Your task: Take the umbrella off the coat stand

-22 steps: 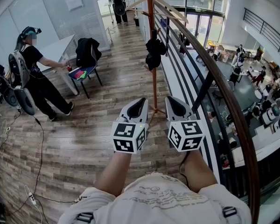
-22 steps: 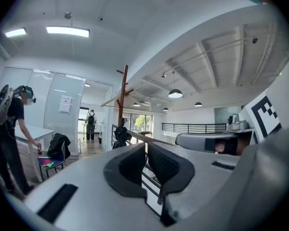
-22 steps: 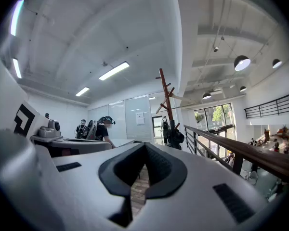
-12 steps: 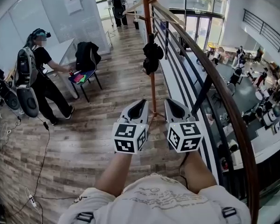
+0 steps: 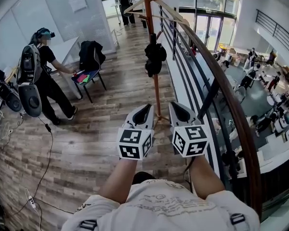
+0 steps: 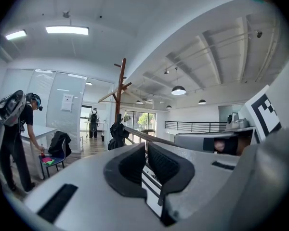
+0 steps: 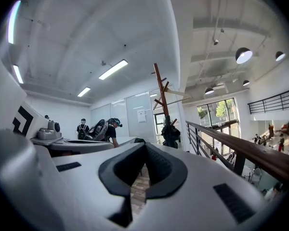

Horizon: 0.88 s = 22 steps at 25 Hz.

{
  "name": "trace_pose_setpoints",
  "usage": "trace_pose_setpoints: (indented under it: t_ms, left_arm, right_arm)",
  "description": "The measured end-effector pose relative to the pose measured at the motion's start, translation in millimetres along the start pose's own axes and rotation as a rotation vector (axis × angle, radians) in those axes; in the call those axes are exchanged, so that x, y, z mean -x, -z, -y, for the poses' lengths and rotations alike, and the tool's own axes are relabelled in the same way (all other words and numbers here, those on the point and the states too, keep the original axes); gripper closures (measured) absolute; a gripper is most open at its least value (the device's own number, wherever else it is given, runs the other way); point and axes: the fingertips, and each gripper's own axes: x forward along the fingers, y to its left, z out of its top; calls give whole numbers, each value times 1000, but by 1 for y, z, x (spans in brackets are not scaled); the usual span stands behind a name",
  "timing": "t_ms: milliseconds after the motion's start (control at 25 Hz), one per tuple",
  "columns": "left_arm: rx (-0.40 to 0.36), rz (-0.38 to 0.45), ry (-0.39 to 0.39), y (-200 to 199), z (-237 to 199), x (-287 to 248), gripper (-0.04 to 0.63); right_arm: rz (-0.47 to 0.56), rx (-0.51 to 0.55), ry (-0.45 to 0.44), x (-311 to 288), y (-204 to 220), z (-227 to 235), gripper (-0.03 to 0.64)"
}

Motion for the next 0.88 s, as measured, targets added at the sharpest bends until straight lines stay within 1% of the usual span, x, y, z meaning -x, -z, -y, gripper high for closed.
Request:
trace_pose_setpoints:
  t_ms: [160, 480, 720, 880]
  left_arm:
    - [-3, 1, -25, -3, -8, -14, 577]
    - [14, 22, -53, -3, -45, -46, 577]
    - [10, 37, -43, -9, -71, -76, 577]
    - [2, 30, -20, -12, -87, -103, 577]
  right_arm:
    - [1, 9, -13, -14, -4, 7, 614]
    - [-9, 30, -27, -63, 2, 14, 614]
    - [-13, 43, -13, -103, 1, 24, 614]
    - [-10, 37, 6, -133, -2, 34, 614]
